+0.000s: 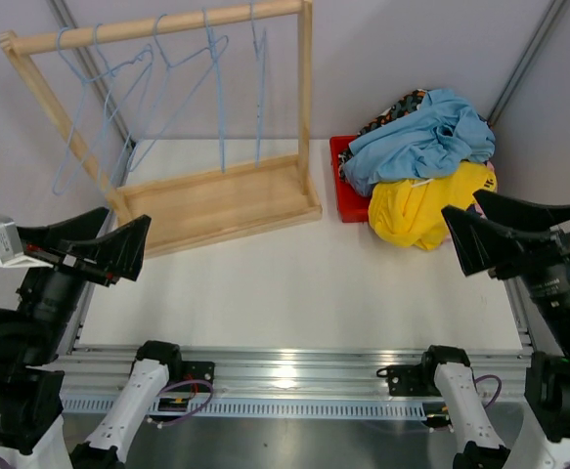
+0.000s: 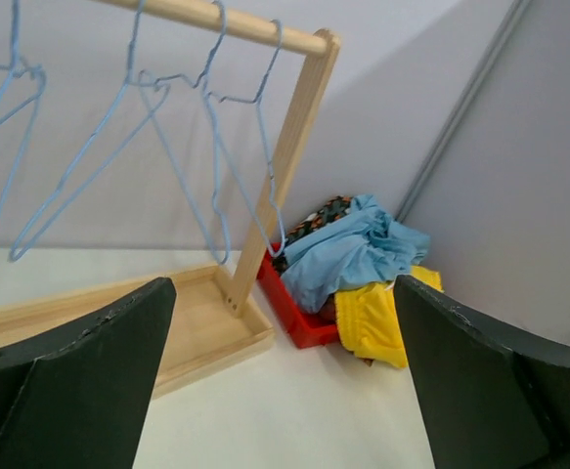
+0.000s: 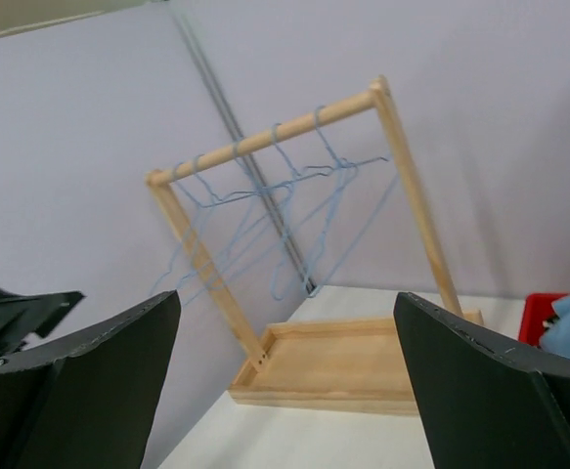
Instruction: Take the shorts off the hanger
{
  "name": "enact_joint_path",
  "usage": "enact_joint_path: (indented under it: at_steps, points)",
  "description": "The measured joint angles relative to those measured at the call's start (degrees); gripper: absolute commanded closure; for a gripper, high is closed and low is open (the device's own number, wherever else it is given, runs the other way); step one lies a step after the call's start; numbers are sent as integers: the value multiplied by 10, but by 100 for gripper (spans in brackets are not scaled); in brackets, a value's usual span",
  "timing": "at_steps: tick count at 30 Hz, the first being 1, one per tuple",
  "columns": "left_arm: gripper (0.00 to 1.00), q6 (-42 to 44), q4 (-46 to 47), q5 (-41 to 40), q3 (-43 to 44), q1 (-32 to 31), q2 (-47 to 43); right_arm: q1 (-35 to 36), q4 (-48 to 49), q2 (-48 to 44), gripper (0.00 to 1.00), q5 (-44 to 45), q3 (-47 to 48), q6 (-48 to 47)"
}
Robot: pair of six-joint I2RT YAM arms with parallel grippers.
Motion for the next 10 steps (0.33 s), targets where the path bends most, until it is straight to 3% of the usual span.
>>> enact_joint_path:
  at_steps: [5, 10]
  points:
    - [1, 28, -47, -54, -23, -10, -18, -34, -24, -11, 0, -79, 70, 24]
    - [1, 41, -71, -82, -25, -16, -18, -52, -37, -18, 1, -108, 82, 40]
